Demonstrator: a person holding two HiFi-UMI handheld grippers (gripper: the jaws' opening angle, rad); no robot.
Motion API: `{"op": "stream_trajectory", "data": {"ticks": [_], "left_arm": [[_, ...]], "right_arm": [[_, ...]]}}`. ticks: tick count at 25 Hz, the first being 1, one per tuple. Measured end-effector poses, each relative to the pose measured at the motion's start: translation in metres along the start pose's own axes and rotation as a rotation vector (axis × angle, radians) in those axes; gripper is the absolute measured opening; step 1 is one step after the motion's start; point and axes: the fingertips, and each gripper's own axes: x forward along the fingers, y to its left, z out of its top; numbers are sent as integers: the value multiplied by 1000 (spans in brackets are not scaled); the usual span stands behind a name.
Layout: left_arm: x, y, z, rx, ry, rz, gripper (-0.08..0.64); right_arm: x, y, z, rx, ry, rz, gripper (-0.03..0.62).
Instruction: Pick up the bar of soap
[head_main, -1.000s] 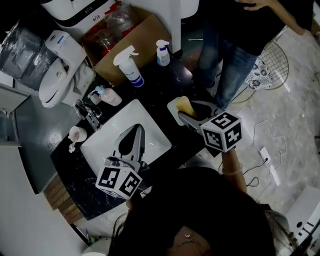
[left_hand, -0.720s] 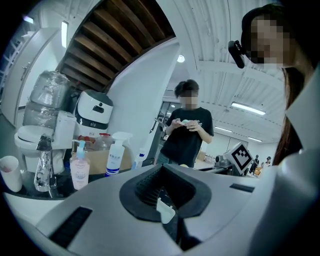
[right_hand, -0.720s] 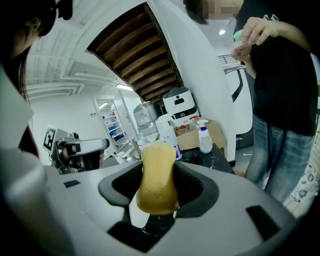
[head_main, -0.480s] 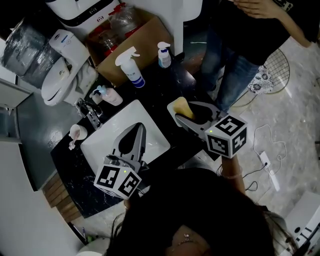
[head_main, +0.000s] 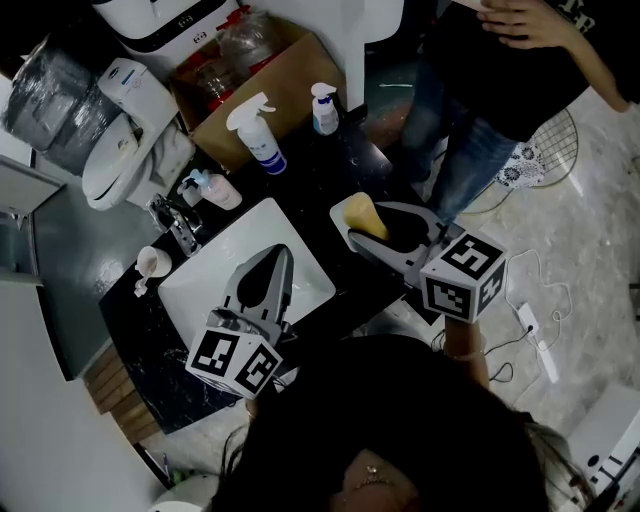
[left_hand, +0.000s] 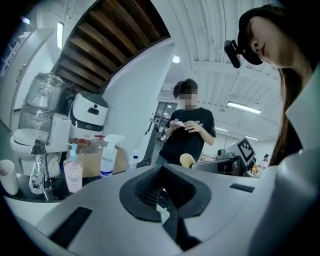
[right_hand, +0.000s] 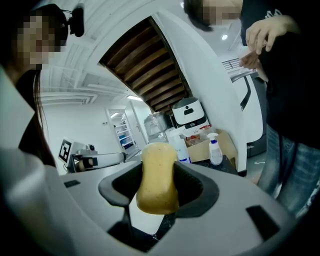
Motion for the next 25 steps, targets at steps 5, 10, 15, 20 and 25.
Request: {"op": "stream_trajectory", "data": {"ticks": [5, 10, 15, 20, 25], "left_arm": [[0, -4, -1, 2, 4, -7, 5], [-2, -10, 2, 1, -4, -18, 5], [-2, -15, 4, 0, -10, -26, 5], [-3, -19, 2, -2, -9, -28, 5], [-4, -20, 2, -2, -8, -29, 5]], "right_arm": [[-8, 6, 7, -2, -29, 24, 202], [-16, 13, 16, -7, -54, 34, 202], [-20, 15, 20, -16, -66, 43, 202], [-22, 16, 19, -14, -69, 49, 202], [-22, 17, 20, -18, -71, 50, 202]]}}
